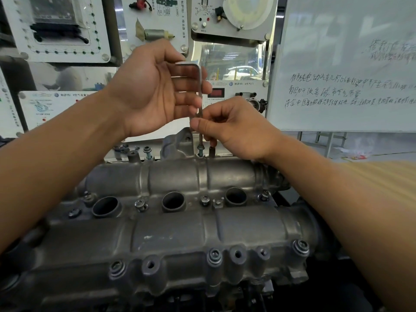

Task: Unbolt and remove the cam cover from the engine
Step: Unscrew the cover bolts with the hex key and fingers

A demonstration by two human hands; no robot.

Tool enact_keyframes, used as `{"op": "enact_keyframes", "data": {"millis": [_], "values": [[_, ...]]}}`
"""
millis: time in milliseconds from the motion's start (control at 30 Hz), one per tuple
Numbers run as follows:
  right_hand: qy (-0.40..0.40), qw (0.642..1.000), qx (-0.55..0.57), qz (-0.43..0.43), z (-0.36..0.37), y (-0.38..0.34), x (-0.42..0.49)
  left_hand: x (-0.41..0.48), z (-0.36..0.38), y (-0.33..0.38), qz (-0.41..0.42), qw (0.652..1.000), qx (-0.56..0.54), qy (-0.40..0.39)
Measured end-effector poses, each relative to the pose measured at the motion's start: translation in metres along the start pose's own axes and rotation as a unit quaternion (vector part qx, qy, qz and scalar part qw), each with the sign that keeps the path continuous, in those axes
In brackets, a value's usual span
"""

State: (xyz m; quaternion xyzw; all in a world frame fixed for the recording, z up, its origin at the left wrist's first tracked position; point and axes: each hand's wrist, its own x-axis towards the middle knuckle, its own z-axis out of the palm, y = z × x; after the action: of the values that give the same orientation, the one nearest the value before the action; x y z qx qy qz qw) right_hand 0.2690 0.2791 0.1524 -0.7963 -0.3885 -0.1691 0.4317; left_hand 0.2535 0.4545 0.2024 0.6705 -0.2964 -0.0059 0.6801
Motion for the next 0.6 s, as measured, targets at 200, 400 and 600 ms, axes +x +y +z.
{"op": "enact_keyframes", "data": {"millis": [200,400,600], "values": [[0.008,1.0,-0.001,0.006,-0.0005,0.0008,-0.0007,0.0003,0.0022,-0.0038,0.018,0.999,0.029,-0.026],[-0.005,1.0,-0.007,0.008,0.0001,0.0008,0.0003,0.0008,0.0056,-0.0045,0.037,0.994,0.085,0.055],[-0.021,1.0,-0.02,0.008,0.0019,-0.0021,-0.0008,0.0024,0.0042,-0.0062,0.019,0.987,0.087,0.132]]}}
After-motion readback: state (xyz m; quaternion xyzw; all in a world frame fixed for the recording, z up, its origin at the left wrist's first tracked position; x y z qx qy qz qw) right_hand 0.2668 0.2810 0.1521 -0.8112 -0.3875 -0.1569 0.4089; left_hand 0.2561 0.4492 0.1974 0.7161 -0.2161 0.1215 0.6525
